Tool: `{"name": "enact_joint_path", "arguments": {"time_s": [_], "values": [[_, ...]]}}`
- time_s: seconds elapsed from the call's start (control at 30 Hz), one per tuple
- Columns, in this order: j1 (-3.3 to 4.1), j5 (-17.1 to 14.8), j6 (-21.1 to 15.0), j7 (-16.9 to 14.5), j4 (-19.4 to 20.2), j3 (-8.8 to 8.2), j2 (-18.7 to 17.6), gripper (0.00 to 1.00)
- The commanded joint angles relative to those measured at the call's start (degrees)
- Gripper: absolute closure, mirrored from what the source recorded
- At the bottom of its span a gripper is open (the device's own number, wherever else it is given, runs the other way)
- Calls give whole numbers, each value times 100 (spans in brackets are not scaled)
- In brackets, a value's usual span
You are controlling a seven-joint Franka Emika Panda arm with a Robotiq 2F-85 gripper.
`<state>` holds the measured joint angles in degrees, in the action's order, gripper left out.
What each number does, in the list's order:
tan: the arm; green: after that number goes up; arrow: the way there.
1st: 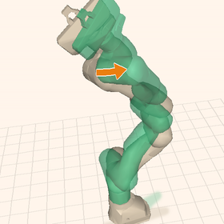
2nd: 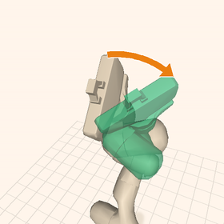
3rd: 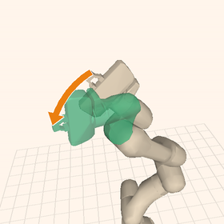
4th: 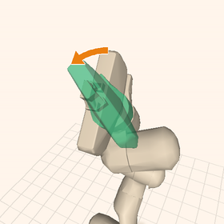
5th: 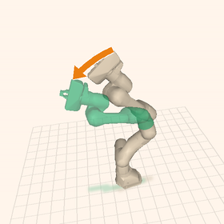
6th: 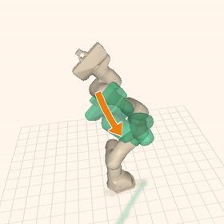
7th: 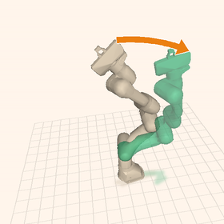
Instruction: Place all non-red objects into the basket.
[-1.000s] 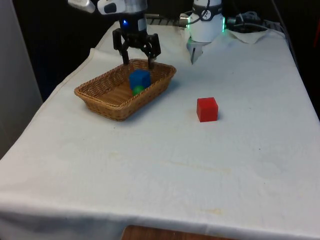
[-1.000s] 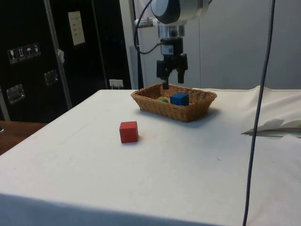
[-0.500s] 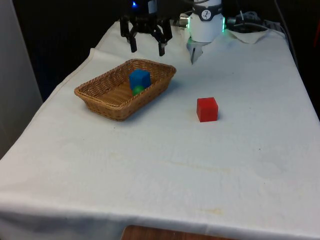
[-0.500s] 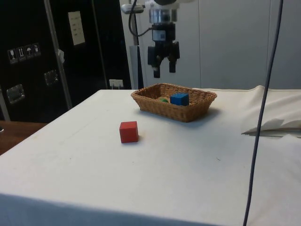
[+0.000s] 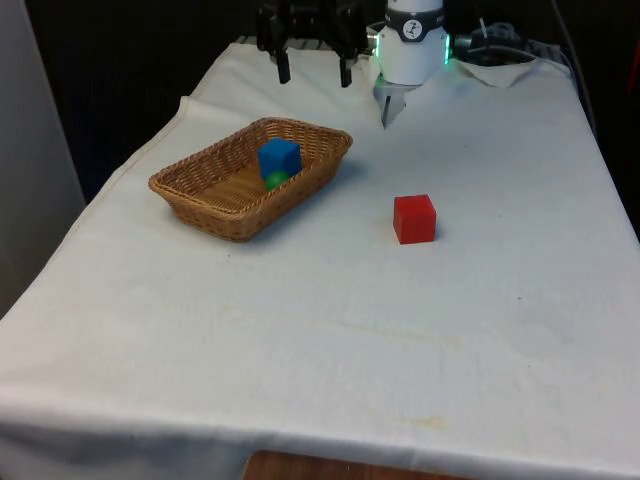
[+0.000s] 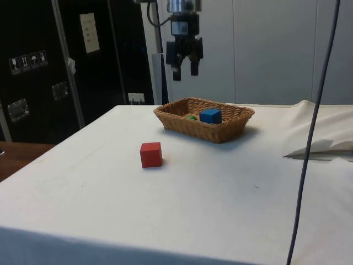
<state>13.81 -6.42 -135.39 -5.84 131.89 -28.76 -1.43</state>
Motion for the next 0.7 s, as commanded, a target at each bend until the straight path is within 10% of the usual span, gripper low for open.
{"name": "enact_joint_path", "arguments": {"time_s": [0.0, 0.67], "values": [[0, 17, 23, 0, -11, 23, 34, 0], [17, 332, 653, 80, -275, 493, 561, 0]]}}
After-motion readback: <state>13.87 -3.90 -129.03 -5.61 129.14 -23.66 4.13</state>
